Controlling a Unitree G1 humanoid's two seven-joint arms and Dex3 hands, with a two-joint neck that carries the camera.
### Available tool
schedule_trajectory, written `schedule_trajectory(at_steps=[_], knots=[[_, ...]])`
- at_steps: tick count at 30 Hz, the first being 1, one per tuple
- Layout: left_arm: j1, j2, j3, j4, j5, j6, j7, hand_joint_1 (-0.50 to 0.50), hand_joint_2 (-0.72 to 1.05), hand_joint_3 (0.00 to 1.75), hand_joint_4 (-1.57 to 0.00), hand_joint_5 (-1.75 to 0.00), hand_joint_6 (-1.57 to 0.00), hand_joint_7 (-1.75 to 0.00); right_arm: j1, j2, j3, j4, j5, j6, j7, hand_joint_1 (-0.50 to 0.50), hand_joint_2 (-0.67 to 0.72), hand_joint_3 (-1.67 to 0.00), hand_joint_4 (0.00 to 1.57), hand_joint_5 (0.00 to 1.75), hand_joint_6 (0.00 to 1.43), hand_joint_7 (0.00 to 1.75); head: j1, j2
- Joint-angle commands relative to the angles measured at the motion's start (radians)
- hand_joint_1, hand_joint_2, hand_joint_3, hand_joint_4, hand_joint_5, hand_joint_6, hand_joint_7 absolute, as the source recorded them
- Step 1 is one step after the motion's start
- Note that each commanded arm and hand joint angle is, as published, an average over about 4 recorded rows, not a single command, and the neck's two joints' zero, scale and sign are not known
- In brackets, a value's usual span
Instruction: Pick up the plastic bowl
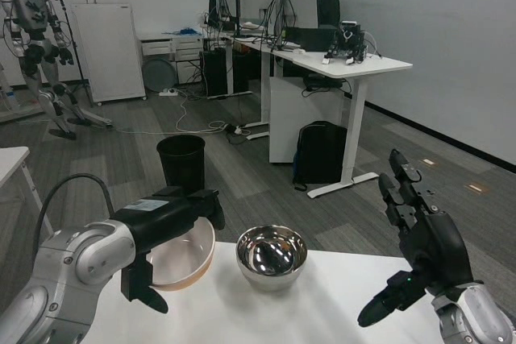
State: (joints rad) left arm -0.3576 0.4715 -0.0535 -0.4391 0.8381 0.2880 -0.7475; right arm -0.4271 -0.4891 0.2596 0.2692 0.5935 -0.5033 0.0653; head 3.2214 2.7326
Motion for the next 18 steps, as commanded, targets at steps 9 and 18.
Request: schedule_trajectory(at_steps=[9, 18], knots=[[0.012, 0.022, 0.003, 0.000, -0.007, 0.009, 0.004, -0.50, 1.05, 1.66, -1.38, -1.75, -0.60, -1.61, -0.012, -0.001, 0.000, -0.038, 0.002, -0.001, 0.001, -0.46, 0.28, 0.00, 0.00, 0.00, 0.00, 0.00, 0.010, -0.005], [0.028, 0.042, 0.011, -0.001, -0.020, 0.016, 0.004, -0.50, 1.05, 1.66, -1.38, -1.75, -0.60, -1.61, -0.005, 0.013, 0.003, -0.047, -0.003, -0.001, 0.001, -0.46, 0.22, 0.00, 0.00, 0.00, 0.00, 0.00, 0.022, -0.011]])
